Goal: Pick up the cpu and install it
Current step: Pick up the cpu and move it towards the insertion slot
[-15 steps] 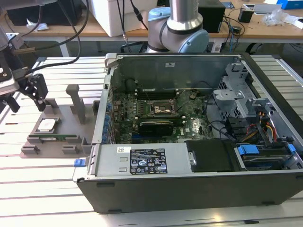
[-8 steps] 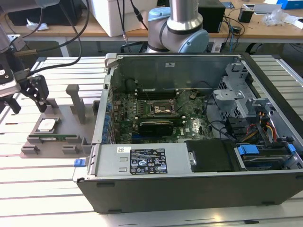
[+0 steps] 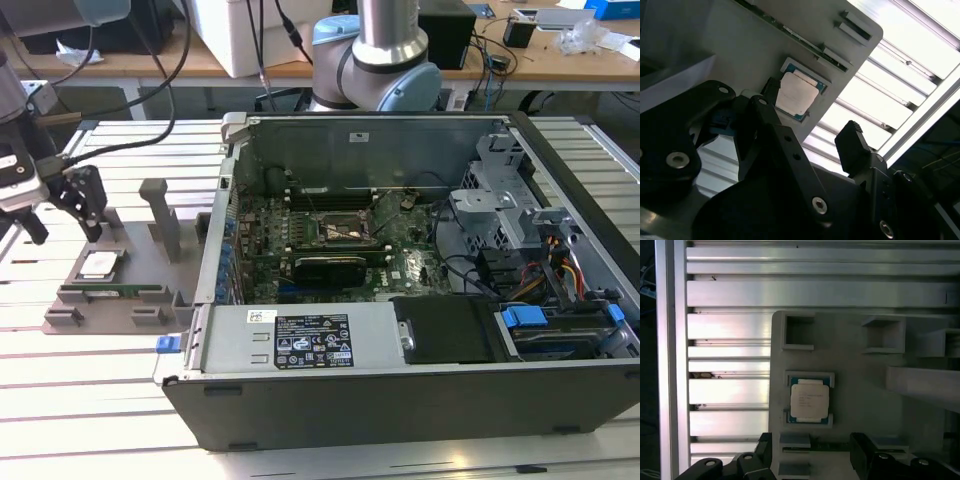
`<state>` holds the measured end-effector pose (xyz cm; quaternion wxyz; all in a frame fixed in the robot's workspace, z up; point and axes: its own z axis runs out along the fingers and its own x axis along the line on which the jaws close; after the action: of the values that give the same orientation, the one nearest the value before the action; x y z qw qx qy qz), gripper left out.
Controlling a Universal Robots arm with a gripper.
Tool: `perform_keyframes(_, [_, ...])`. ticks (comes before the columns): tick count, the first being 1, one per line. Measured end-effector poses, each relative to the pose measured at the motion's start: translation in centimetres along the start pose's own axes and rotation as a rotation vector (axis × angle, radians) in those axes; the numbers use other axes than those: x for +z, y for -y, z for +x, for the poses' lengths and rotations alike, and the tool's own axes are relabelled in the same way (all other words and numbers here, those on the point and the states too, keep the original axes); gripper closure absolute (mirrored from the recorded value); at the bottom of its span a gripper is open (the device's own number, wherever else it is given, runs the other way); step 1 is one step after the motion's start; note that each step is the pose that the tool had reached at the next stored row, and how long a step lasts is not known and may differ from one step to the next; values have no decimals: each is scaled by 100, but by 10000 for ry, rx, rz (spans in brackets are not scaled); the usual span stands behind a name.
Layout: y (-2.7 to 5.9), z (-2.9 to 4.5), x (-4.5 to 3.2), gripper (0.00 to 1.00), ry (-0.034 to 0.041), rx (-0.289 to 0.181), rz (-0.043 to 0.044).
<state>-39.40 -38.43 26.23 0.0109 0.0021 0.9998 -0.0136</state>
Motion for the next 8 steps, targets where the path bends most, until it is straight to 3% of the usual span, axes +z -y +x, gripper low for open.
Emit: perform_keyframes(8, [-70, -46, 154, 28, 1, -28, 20])
